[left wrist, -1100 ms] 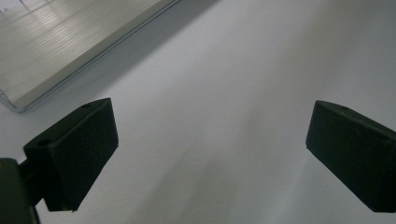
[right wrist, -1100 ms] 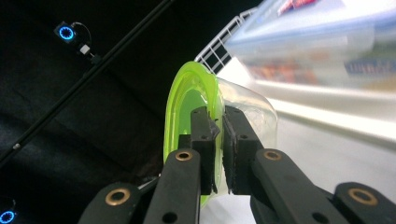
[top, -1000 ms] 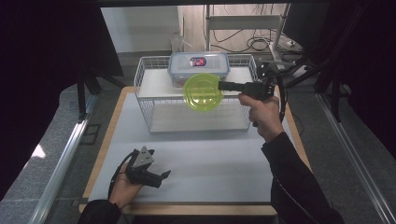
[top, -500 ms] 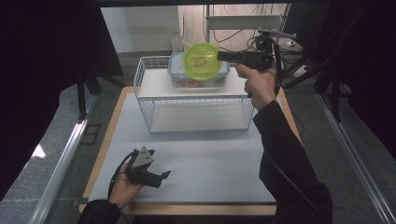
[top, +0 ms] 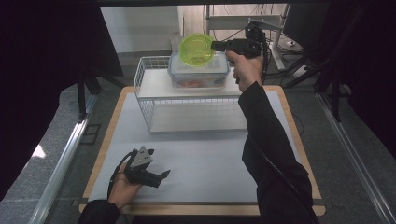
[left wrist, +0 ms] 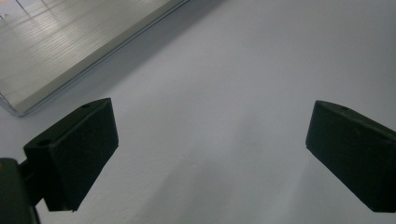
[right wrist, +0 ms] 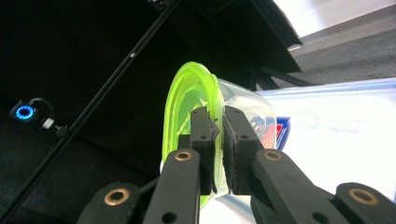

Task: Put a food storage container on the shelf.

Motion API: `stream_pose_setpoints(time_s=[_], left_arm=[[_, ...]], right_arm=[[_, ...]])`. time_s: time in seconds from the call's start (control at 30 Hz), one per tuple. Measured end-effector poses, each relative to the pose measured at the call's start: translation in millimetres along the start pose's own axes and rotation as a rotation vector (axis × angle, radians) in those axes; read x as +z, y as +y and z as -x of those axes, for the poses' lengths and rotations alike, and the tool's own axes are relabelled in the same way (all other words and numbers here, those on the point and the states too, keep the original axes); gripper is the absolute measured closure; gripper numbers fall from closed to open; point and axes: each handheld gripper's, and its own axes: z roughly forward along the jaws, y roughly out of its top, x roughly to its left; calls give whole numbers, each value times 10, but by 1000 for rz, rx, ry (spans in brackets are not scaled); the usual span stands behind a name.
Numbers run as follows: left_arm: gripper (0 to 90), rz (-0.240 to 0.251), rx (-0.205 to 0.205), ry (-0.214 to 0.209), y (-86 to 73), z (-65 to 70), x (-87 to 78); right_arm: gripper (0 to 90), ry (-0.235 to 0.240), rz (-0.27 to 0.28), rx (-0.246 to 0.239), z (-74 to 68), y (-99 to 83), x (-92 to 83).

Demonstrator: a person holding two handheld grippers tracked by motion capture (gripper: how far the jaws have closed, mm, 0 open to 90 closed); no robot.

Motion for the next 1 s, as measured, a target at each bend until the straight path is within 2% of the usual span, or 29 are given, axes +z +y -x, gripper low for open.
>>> stream_pose_setpoints(time_s=[0.33, 0.47, 0.67, 0.8, 1.0], left_arm=[[22, -5, 3, -6, -1, 2, 7], [22, -3, 2, -7, 0, 3, 6], [22, -3, 1, -8, 0, 3, 5], [22, -3, 1, -8, 0, 3, 6], [22, -5, 3, -7, 0, 7, 9]], right_arm=[[767, -88, 20, 28, 66, 58, 67], [735, -101, 19, 35, 94, 53, 86], [695, -108, 3, 21, 90, 43, 116], [621, -124, 9, -10, 81, 41, 114], [440, -94, 16, -52, 81, 45, 80]])
